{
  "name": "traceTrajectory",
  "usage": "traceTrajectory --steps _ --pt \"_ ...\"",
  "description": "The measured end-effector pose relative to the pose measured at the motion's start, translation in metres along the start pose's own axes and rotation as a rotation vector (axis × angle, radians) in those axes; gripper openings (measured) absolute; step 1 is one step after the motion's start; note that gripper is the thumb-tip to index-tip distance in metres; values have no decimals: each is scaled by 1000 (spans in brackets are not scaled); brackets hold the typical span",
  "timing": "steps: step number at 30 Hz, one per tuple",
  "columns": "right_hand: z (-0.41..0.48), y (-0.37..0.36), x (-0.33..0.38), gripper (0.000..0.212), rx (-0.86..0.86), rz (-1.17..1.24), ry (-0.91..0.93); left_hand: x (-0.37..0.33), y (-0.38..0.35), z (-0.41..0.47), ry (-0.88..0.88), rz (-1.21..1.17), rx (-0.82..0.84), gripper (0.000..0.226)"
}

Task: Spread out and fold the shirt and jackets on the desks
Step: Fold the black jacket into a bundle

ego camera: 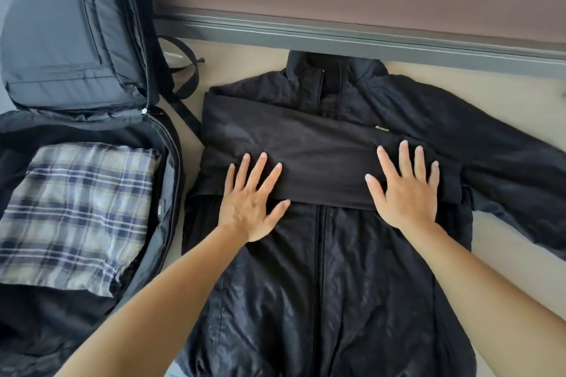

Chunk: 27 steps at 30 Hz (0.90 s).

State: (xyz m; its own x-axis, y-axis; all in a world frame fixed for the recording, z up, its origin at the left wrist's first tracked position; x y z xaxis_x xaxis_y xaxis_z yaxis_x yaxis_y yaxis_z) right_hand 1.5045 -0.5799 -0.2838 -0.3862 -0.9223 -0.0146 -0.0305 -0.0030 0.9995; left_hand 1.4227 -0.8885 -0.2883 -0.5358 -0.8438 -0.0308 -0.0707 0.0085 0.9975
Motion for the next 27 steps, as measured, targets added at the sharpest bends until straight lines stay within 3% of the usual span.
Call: traceTrajectory --steps 4,7,9,12,16,21,27 --pt "17 5 6 70 27 11 -20 3 7 24 -9 5 15 78" --pt "-3 29 25 67 -109 168 -60 -18 19 7 51 -60 -60 79" --pt "-39 41 49 62 -188 257 77 -38 23 -26 -6 -88 -129 76" --pt "-100 30 79 63 -85 214 295 -40 6 -81 49 5 -38 79" --pt "-122 -4 72 67 76 92 261 -15 -10 -104 240 21 119 81" --pt "-95 -8 68 67 37 85 285 -12 -3 -67 188 17 93 82" --pt "-102 10 70 70 6 63 178 -21 9 -43 144 -35 87 80"
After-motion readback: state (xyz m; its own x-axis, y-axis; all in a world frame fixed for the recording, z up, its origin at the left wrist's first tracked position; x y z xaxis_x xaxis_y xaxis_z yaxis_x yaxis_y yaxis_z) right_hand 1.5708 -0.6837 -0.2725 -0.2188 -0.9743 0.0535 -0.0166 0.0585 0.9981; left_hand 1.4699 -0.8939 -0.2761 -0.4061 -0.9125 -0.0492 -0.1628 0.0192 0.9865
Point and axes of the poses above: each hand's wrist, its own z-axis towards the middle knuckle, its own y-axis out of the back of the hand, x = y × z, the point moved 4 cm from there along z, towards the middle knuckle, and after that the axes turned 11 degrees about -x, right-handed, at the moved point
